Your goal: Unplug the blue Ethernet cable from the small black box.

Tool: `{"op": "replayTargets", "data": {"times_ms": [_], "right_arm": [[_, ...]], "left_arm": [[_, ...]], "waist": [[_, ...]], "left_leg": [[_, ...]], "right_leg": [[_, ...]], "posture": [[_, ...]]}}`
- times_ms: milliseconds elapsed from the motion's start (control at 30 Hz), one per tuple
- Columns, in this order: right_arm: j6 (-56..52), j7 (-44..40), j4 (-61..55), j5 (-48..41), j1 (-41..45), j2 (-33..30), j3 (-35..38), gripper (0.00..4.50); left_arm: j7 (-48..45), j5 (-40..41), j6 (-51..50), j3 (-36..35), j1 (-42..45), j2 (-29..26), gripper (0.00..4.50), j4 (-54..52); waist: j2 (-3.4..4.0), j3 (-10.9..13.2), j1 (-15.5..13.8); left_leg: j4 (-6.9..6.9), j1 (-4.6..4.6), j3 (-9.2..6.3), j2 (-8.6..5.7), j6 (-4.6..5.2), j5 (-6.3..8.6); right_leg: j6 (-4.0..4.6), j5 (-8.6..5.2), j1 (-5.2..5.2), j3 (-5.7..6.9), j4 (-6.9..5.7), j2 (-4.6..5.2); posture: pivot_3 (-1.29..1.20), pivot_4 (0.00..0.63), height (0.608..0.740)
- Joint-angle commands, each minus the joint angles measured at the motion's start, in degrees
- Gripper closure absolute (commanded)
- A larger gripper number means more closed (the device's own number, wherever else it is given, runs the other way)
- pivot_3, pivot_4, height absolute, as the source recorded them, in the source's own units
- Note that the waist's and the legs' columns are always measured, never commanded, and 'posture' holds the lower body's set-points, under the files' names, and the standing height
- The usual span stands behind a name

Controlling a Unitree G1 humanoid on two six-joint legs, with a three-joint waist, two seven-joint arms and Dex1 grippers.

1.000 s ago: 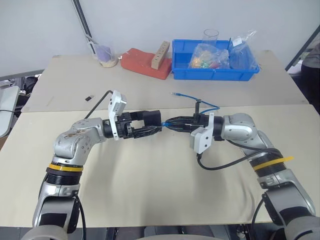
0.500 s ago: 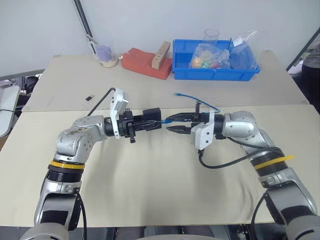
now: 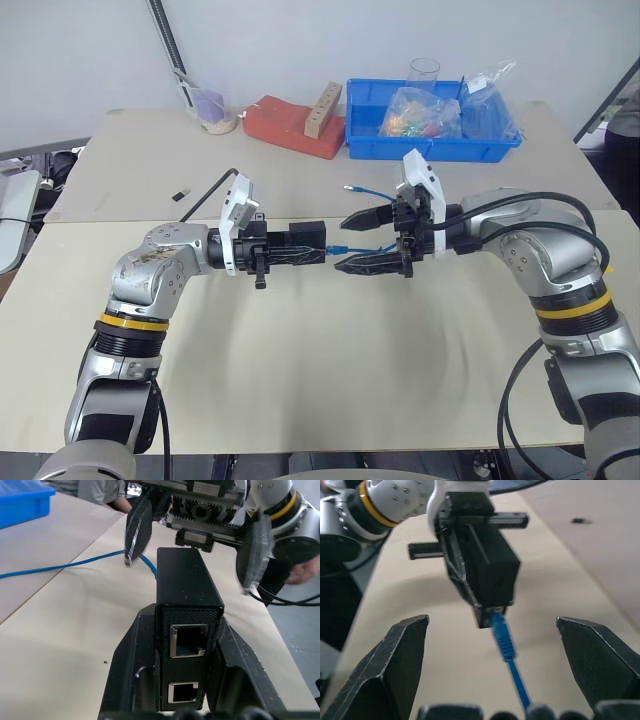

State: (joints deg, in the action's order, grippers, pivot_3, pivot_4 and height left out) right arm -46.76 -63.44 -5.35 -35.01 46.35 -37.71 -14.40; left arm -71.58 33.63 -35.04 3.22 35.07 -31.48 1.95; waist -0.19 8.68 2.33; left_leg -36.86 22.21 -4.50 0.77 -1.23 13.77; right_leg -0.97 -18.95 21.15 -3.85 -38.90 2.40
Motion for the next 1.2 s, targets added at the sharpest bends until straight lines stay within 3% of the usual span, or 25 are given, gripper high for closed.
{"op": "replayTargets", "data": {"times_ms": [33, 67, 233, 633, 967, 1200], "right_arm": [[-1.1, 0.3, 0.4, 0.4, 1.6, 1.6, 0.7, 0.01], [-1.2, 0.3, 0.6, 0.6, 1.7, 1.9, 0.7, 0.01], [-0.7, -0.9, 1.2, 2.1, 1.9, 2.9, -0.1, 1.44], [-1.1, -1.5, 2.0, 4.2, 2.4, 4.3, 0.0, 1.44], [-2.4, -4.7, 2.2, 3.7, 3.7, 4.1, 0.1, 4.49], [-2.5, -6.5, 1.6, 4.0, 3.7, 3.6, -0.5, 4.49]], "left_arm": [[-1.2, 1.1, 0.3, -0.5, 1.3, -0.6, 3.9, -2.6], [-1.2, 1.1, 0.3, -0.6, 1.2, -0.7, 3.9, -2.7], [-2.0, 1.1, -0.1, -0.6, 1.1, -1.2, 3.9, -3.1], [-2.4, 1.3, -0.1, -0.6, 0.5, -1.5, 3.9, -4.2], [-3.0, 1.5, 0.0, -0.1, 0.1, -1.7, 3.9, -5.1], [-3.4, 1.7, 0.0, 0.1, 0.1, -1.8, 3.9, -5.6]], "waist": [[0.0, 0.0, 0.0], [0.0, 0.0, 0.1], [0.0, 0.0, 0.1], [0.0, 0.0, 0.1], [0.0, 0.0, 0.1], [0.0, 0.0, 0.1]], "left_leg": [[-0.02, 0.0, 0.0, 0.0, 0.0, 0.0], [-0.02, 0.0, 0.0, 0.0, 0.0, 0.0], [-0.01, -0.01, 0.0, 0.01, 0.0, 0.0], [-0.01, -0.01, 0.0, 0.01, 0.0, 0.0], [0.0, -0.02, 0.0, 0.01, 0.0, 0.0], [-0.01, 0.0, -0.01, 0.01, 0.0, 0.0]], "right_leg": [[0.0, 0.0, 0.0, 0.0, 0.0, 0.0], [0.0, 0.0, 0.0, 0.0, 0.01, 0.0], [0.0, 0.0, 0.02, 0.0, 0.0, -0.01], [0.0, 0.0, 0.03, 0.01, 0.0, -0.01], [0.0, 0.0, 0.03, 0.02, 0.0, -0.01], [0.0, 0.0, 0.03, 0.02, 0.0, -0.01]], "posture": [[0.0, 0.15, 0.74], [0.0, 0.15, 0.74], [0.0, 0.15, 0.74], [0.0, 0.15, 0.74], [0.0, 0.15, 0.74], [0.0, 0.15, 0.74]]}}
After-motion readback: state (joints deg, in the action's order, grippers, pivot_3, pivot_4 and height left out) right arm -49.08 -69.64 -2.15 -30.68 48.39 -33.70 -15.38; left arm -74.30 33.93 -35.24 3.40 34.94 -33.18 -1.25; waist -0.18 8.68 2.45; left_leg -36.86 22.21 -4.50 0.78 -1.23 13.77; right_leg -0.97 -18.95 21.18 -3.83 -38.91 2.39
